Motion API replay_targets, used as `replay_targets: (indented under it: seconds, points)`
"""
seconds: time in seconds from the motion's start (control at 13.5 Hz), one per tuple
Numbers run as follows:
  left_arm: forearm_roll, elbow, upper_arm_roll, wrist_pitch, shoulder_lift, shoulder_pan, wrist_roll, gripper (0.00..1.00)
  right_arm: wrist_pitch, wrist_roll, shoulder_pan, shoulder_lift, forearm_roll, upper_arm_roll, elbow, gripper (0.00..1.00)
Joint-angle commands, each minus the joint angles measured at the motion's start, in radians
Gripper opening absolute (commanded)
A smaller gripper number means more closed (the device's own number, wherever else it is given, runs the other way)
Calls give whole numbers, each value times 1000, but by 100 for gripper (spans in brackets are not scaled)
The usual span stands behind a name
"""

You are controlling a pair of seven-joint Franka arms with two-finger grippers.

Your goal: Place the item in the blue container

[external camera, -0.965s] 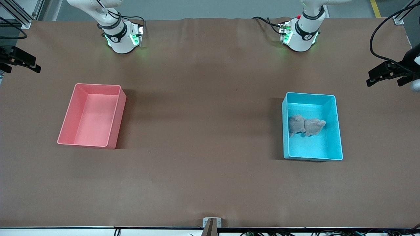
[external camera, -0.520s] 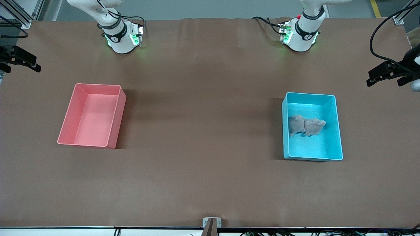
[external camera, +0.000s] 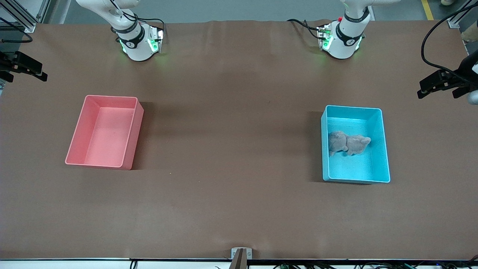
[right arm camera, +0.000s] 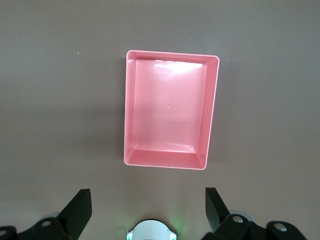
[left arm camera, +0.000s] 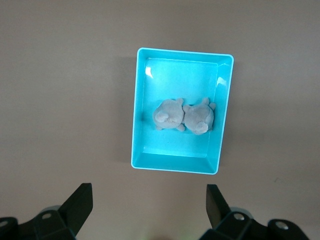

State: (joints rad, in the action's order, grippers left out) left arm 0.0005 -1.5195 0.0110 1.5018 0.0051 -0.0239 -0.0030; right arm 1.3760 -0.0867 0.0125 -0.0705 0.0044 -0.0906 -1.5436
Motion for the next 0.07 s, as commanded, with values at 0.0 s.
replay_targets:
  seconds: [0.0]
  points:
    - [-17,16,4,-3,6,-5,-14,100,-6,-1,4,-26,0,-1,-16,100]
